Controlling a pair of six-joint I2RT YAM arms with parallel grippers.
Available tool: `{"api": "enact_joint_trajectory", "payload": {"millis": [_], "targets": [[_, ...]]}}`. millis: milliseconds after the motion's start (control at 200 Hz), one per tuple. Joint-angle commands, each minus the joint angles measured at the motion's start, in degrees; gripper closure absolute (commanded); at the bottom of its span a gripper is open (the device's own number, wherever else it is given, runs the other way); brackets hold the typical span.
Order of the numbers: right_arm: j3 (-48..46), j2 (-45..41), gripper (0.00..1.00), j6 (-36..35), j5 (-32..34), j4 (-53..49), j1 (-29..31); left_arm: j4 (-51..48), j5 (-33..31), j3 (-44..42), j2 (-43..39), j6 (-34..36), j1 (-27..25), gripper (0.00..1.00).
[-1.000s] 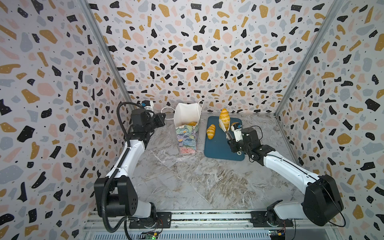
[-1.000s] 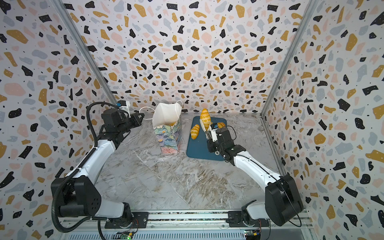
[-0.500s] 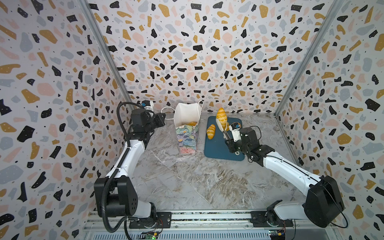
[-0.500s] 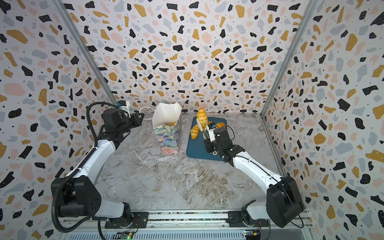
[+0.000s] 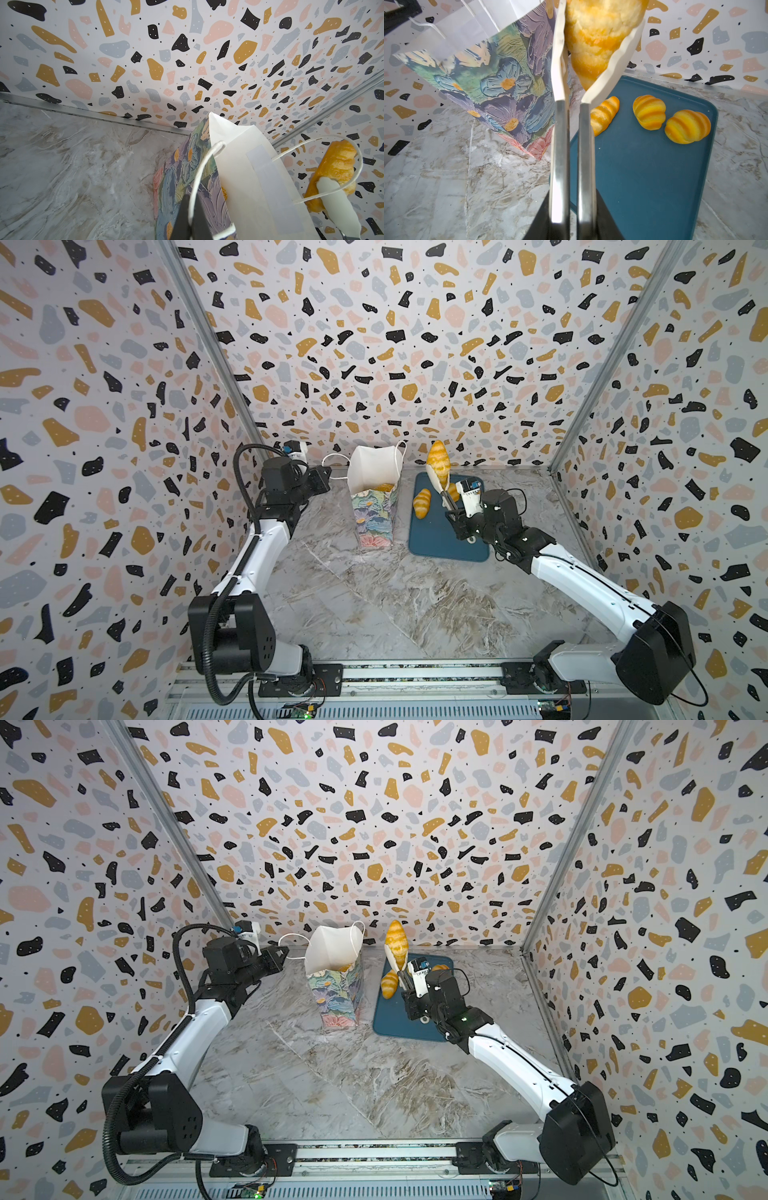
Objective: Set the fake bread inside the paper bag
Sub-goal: 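Carry the croissant with the right gripper over the bag's opening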
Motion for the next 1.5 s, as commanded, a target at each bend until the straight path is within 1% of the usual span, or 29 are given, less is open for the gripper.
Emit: {"api": "enact_joint_trajectory", "payload": {"millis": [0,691,1036,1347,1492], "targets": [[3.63,-2.56,0.82,0.43,0.87,1.13,0.46,1.28,0.44,0.54,-1.18,0.66,-0.26,1.00],[11.08,-0.61,0.81,0.04,1.22,1.66,4.66,1.76,0.36,0.59,-0.25,0.31,-0.28,1.00],[14.78,1.68,0.80,-1.13,-0.44,2.47,5.84,2.58,-0.47,1.69,0.69,-0.66,-0.29,1.00],[18.55,4.15,0.80,-1.92,-0.23,2.67,8.78,1.90,-0.08,6.15,1.85,-1.70,-0.28,1.00],[20.40,5.75,0.80,-2.38,-0.02,2.70,10.39,3.23,0.06,6.32,2.69,-3.16,-0.29,1.00]]}}
